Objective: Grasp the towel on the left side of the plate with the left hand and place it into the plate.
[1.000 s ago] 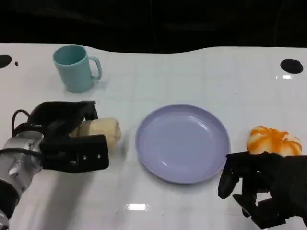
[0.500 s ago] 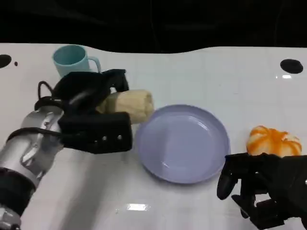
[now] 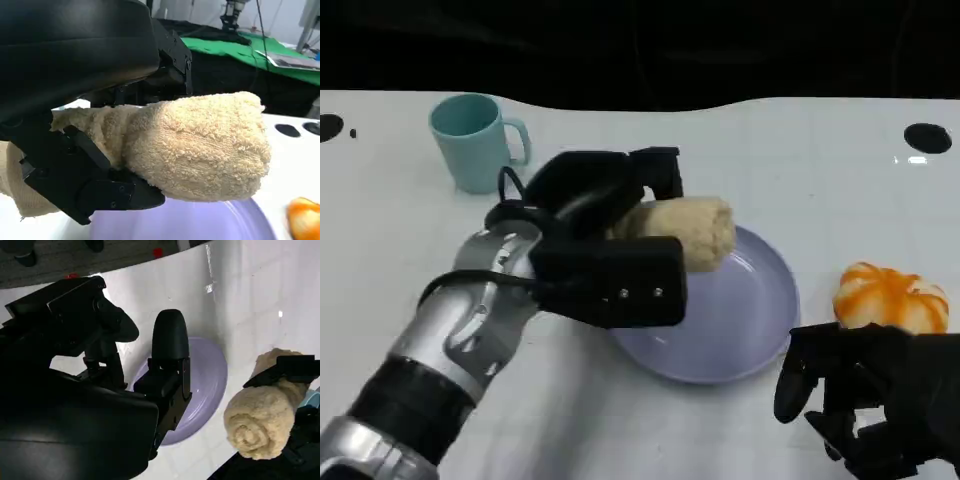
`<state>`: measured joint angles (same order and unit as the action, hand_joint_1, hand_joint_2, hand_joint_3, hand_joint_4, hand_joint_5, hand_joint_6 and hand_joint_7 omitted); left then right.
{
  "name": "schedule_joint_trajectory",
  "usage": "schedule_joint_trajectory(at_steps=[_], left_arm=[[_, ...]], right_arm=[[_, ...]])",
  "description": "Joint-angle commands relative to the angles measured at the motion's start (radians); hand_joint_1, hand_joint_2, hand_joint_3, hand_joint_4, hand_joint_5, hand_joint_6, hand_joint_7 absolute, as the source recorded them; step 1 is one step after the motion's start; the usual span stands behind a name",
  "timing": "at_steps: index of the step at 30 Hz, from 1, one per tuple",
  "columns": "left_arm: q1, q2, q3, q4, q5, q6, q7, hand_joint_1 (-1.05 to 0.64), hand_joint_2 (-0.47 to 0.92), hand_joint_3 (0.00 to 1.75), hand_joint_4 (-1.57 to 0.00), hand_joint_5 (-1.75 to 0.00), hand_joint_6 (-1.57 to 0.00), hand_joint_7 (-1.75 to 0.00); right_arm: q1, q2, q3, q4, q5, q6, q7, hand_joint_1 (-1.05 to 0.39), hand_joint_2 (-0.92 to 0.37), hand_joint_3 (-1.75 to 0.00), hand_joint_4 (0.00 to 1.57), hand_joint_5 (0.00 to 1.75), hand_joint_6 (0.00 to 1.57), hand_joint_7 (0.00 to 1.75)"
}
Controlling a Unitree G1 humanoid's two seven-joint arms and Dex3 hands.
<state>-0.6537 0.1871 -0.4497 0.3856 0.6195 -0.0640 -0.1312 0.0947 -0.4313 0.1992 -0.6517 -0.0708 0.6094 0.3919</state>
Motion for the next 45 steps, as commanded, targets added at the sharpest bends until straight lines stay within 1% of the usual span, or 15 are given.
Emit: schedule_joint_trajectory(at_steps=[1, 4, 5, 7, 8, 9, 10, 12, 14, 19, 23, 30, 37, 41, 45], left_arm=[[-0.002, -0.023, -0.022, -0.008, 0.006, 0.03, -0.031, -0.19, 0.55, 0.93, -0.81, -1.75, -0.59, -1.73], [0.001, -0.04, -0.033, -0.001, 0.002, 0.038, -0.039, -0.2, 0.55, 0.97, -0.78, -1.75, -0.65, -1.51], [0.002, -0.046, -0.037, -0.002, 0.004, 0.046, -0.044, -0.2, 0.58, 0.9, -0.75, -1.74, -0.71, -1.2], [0.002, -0.054, -0.044, -0.01, 0.005, 0.076, -0.076, -0.2, 0.7, 0.65, -0.66, -1.66, -0.8, -0.77], [0.003, -0.054, -0.047, -0.014, 0.003, 0.084, -0.092, -0.22, 0.8, 0.44, -0.6, -1.54, -0.83, -0.52], [0.004, -0.053, -0.051, -0.016, 0.0, 0.083, -0.103, -0.23, 0.86, 0.3, -0.58, -1.39, -0.84, -0.37], [0.004, -0.051, -0.053, -0.017, -0.001, 0.081, -0.109, -0.27, 0.9, 0.2, -0.6, -1.13, -0.83, -0.22], [0.009, -0.037, -0.069, -0.018, 0.006, 0.057, -0.124, -0.3, 0.91, 0.12, -0.6, -0.97, -0.77, -0.1], [0.008, -0.02, -0.091, -0.017, 0.022, 0.041, -0.144, -0.34, 0.92, 0.11, -0.53, -0.88, -0.68, -0.03], [-0.007, 0.006, -0.147, 0.002, 0.077, 0.029, -0.186, -0.48, 0.92, 0.14, -0.41, -0.31, -0.41, 0.0], [0.004, 0.012, -0.134, -0.016, 0.065, 0.033, -0.196, -0.59, 0.92, 0.11, -0.31, -0.16, -0.25, 0.0], [0.015, 0.062, -0.081, -0.08, 0.011, 0.017, -0.24, -0.77, 0.92, 0.1, -0.17, -0.11, -0.13, 0.0], [0.069, 0.11, -0.003, -0.198, -0.065, 0.019, -0.274, -0.76, 0.92, 0.14, -0.21, -0.15, -0.17, -0.02], [0.148, 0.123, 0.069, -0.283, -0.139, 0.011, -0.265, -0.65, 0.92, 0.16, -0.32, -0.24, -0.28, -0.07], [0.26, 0.096, 0.157, -0.35, -0.242, -0.011, -0.215, -0.48, 0.92, 0.16, -0.54, -0.39, -0.48, -0.14]], right_arm=[[0.01, -0.014, -0.022, -0.006, 0.007, -0.018, 0.009, 0.02, -0.57, -1.07, 0.7, 1.71, 0.69, 1.43], [0.012, -0.012, -0.027, -0.012, 0.01, -0.013, 0.011, 0.02, -0.57, -1.07, 0.71, 1.7, 0.69, 1.42], [0.013, -0.012, -0.029, -0.014, 0.013, -0.012, 0.012, 0.02, -0.57, -1.08, 0.71, 1.69, 0.69, 1.42], [0.015, -0.013, -0.032, -0.015, 0.017, -0.015, 0.014, 0.02, -0.57, -1.08, 0.71, 1.69, 0.69, 1.42], [0.015, -0.014, -0.033, -0.016, 0.017, -0.015, 0.014, 0.01, -0.57, -1.08, 0.71, 1.69, 0.69, 1.43], [0.015, -0.016, -0.034, -0.018, 0.018, -0.012, 0.014, 0.01, -0.57, -1.08, 0.71, 1.69, 0.69, 1.43], [0.014, -0.017, -0.034, -0.02, 0.018, -0.01, 0.015, 0.01, -0.57, -1.08, 0.71, 1.69, 0.69, 1.43], [0.013, -0.017, -0.036, -0.023, 0.02, -0.005, 0.016, 0.01, -0.57, -1.08, 0.71, 1.7, 0.69, 1.44], [0.012, -0.018, -0.037, -0.023, 0.02, -0.004, 0.018, 0.01, -0.57, -1.08, 0.71, 1.7, 0.68, 1.44], [0.008, -0.022, -0.035, -0.018, 0.015, -0.003, 0.02, 0.01, -0.57, -1.07, 0.71, 1.69, 0.68, 1.44], [0.006, -0.02, -0.032, -0.022, 0.014, 0.009, 0.018, 0.01, -0.58, -1.06, 0.71, 1.68, 0.68, 1.43], [0.008, -0.017, -0.034, -0.014, 0.017, -0.007, 0.018, 0.02, -0.57, -1.08, 0.71, 1.68, 0.68, 1.43], [0.009, -0.016, -0.038, -0.008, 0.02, -0.009, 0.018, 0.02, -0.57, -1.08, 0.71, 1.68, 0.68, 1.44], [0.009, -0.015, -0.036, -0.017, 0.02, 0.007, 0.017, 0.02, -0.58, -1.07, 0.7, 1.68, 0.68, 1.45], [0.009, -0.014, -0.034, -0.02, 0.018, 0.008, 0.015, 0.03, -0.58, -1.06, 0.7, 1.68, 0.68, 1.45]])
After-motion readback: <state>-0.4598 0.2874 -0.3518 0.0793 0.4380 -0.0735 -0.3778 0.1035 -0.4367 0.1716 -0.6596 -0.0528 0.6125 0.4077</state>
